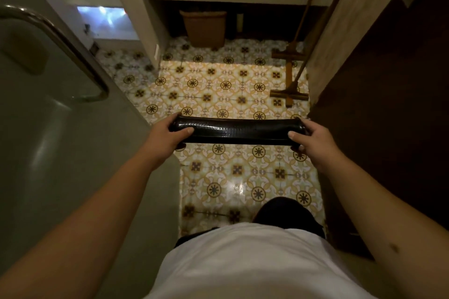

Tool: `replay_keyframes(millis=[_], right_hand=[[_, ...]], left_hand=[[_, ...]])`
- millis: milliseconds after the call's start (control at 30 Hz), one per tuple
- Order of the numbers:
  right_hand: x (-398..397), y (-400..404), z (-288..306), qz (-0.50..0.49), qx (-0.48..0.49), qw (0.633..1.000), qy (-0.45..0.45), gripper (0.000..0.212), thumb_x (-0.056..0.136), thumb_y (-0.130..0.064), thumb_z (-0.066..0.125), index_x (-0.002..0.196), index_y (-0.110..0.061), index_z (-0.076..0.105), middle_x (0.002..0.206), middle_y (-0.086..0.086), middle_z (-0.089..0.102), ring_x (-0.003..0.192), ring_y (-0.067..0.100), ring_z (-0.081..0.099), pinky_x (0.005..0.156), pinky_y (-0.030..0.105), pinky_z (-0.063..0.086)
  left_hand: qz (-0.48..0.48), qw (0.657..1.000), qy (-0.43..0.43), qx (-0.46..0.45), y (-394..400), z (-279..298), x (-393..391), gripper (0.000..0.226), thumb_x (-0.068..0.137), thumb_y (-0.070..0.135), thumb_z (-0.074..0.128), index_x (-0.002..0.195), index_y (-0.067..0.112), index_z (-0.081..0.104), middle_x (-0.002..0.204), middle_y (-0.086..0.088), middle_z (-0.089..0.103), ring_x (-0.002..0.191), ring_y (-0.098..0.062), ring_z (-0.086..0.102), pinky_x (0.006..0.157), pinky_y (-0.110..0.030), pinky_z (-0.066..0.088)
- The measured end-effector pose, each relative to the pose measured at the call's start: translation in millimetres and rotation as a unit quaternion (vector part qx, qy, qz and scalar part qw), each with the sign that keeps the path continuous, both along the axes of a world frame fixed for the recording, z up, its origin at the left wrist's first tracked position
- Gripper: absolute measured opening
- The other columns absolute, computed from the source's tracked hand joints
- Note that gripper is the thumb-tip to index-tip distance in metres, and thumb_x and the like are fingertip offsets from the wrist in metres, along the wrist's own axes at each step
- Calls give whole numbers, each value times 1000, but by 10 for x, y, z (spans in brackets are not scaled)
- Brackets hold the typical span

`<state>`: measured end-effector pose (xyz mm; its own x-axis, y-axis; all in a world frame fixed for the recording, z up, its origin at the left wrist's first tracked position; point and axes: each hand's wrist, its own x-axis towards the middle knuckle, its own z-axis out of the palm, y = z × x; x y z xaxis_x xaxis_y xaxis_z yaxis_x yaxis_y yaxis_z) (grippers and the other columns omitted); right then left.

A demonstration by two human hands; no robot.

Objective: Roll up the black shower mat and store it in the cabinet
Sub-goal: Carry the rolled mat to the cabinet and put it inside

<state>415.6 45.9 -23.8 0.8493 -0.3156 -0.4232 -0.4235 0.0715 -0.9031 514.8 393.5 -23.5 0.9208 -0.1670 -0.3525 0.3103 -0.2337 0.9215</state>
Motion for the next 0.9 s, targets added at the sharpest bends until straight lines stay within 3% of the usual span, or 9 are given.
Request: replay_keyframes(millis=[200, 433, 600, 733, 900], right_hand=[[782, -388, -164, 19, 5, 1000, 11, 61, 84, -6, 68, 139, -18, 47, 122, 1, 60, 102, 21, 63, 74, 34, 55], [2028, -924, -217, 83, 15, 996, 7, 59, 83, -4, 68, 138, -17, 49, 125, 5, 60, 104, 23, 62, 72, 34, 53], [2861, -1198, -124, 148, -13, 989, 6, 51, 84, -4, 67, 131, -20, 54, 116, 0, 61, 105, 26, 61, 83, 43, 56], [3504, -1128, -116, 194, -21, 981, 6, 58, 83, -6, 69, 137, -16, 49, 119, 3, 60, 101, 24, 62, 69, 32, 56], [4290, -767, -222, 248, -19, 968, 5, 58, 82, -8, 71, 136, -17, 51, 113, -2, 63, 98, 21, 64, 65, 28, 55]], left_hand=[[25, 1000, 1, 9, -274, -71, 565, 68, 84, 16, 72, 144, 18, 41, 113, 7, 54, 97, -17, 63, 75, -34, 58], [88, 996, 10, -3, -742, -133, 1340, 69, 83, 20, 73, 145, 19, 41, 119, 4, 55, 98, -17, 64, 69, -27, 56], [141, 990, 8, -9, -978, -164, 1739, 66, 83, 19, 74, 142, 22, 45, 119, 4, 54, 99, -19, 63, 68, -26, 57], [189, 982, 9, -5, -948, -183, 1978, 66, 83, 21, 74, 142, 21, 44, 124, -3, 54, 102, -21, 63, 69, -27, 57], [235, 972, 17, 4, -652, -189, 2353, 65, 85, 21, 72, 143, 20, 43, 124, -2, 55, 101, -19, 64, 69, -26, 57]])
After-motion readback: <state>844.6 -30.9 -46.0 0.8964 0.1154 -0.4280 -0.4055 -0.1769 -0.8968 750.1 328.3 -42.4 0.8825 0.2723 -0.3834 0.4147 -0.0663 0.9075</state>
